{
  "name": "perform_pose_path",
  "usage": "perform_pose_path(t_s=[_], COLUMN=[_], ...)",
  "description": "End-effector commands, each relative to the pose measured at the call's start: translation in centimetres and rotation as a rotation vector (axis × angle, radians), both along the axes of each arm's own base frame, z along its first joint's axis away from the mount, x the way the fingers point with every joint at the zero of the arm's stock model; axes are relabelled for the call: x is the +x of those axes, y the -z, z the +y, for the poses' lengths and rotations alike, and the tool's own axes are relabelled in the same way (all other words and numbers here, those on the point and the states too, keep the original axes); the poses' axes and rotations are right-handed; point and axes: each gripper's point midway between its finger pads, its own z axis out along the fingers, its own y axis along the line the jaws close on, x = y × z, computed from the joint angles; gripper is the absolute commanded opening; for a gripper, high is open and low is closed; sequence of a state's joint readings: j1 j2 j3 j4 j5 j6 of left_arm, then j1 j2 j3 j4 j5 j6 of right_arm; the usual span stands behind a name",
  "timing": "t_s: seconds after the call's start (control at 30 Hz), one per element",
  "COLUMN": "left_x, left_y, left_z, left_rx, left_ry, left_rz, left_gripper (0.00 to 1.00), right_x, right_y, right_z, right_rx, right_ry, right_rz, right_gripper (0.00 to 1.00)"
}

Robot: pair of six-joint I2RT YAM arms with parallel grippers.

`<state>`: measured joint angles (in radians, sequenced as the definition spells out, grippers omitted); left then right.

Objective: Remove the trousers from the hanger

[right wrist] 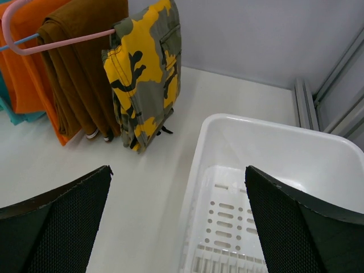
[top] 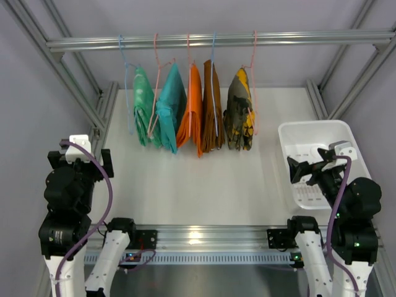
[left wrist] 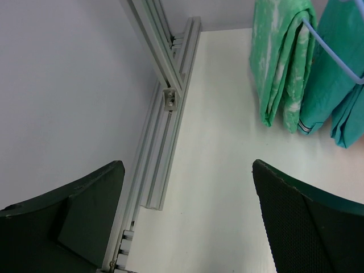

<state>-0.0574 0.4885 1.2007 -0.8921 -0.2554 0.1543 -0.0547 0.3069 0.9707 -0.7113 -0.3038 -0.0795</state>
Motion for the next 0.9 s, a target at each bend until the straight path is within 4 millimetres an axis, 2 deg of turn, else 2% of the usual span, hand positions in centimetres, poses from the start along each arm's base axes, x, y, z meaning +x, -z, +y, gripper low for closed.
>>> perform_pose_path(t_s=[0.0, 0.1, 0.23, 0.3, 0.4, 0.5, 0.63, 0.7, 0.73, 0.77, 0.83, 0.87], left_x=[0.3, 0.1, 0.4, 0.4, 0.3, 0.2, 1.1, 1.3, 1.7, 1.8, 2.3, 2.3], left_y=[-1.0, -1.4, -2.0, -2.6, -3.8, -5.0, -5.2, -5.5, -5.5, -6.0, -6.2, -6.7], left_z=[1.1, 0.7, 2.0, 1.4, -0.1, -1.3, -2.3, -2.6, -2.7, -2.8, -3.0, -3.0], left_rx=[0.012, 0.031, 0.02, 0.014, -0.016, -0.048, -0.088, -0.096, -0.099, -0.102, -0.111, -0.109], left_ry=[-0.063, -0.03, -0.121, -0.083, 0.002, 0.063, 0.101, 0.116, 0.123, 0.127, 0.131, 0.134], left_rz=[-0.029, -0.037, -0.032, -0.037, -0.094, -0.125, -0.086, -0.086, -0.078, -0.089, -0.085, -0.095], left_gripper=[0.99, 0.99, 0.99, 0.99, 0.99, 0.99, 0.99, 0.99, 0.99, 0.99, 0.99, 0.99], right_x=[-0.4, -0.3, -0.4, -0.5, 0.2, 0.8, 2.6, 3.3, 4.1, 4.7, 6.3, 6.6], right_y=[-0.9, -1.3, -2.2, -3.2, -4.2, -6.0, -7.4, -8.9, -9.0, -9.8, -9.9, -10.9], right_z=[0.3, 0.8, 2.7, 4.1, 5.3, 6.9, 8.6, 9.0, 9.3, 9.4, 9.8, 10.0], right_rx=[0.039, 0.079, 0.195, 0.249, 0.344, 0.441, 0.569, 0.628, 0.684, 0.701, 0.764, 0.823], right_ry=[-0.004, -0.022, -0.105, -0.182, -0.243, -0.337, -0.452, -0.491, -0.507, -0.532, -0.563, -0.592], right_rz=[0.008, 0.025, 0.061, 0.064, 0.104, 0.136, 0.222, 0.22, 0.269, 0.251, 0.299, 0.3], right_gripper=[0.99, 1.0, 0.99, 0.99, 1.0, 0.99, 0.93, 0.9, 0.88, 0.87, 0.83, 0.81])
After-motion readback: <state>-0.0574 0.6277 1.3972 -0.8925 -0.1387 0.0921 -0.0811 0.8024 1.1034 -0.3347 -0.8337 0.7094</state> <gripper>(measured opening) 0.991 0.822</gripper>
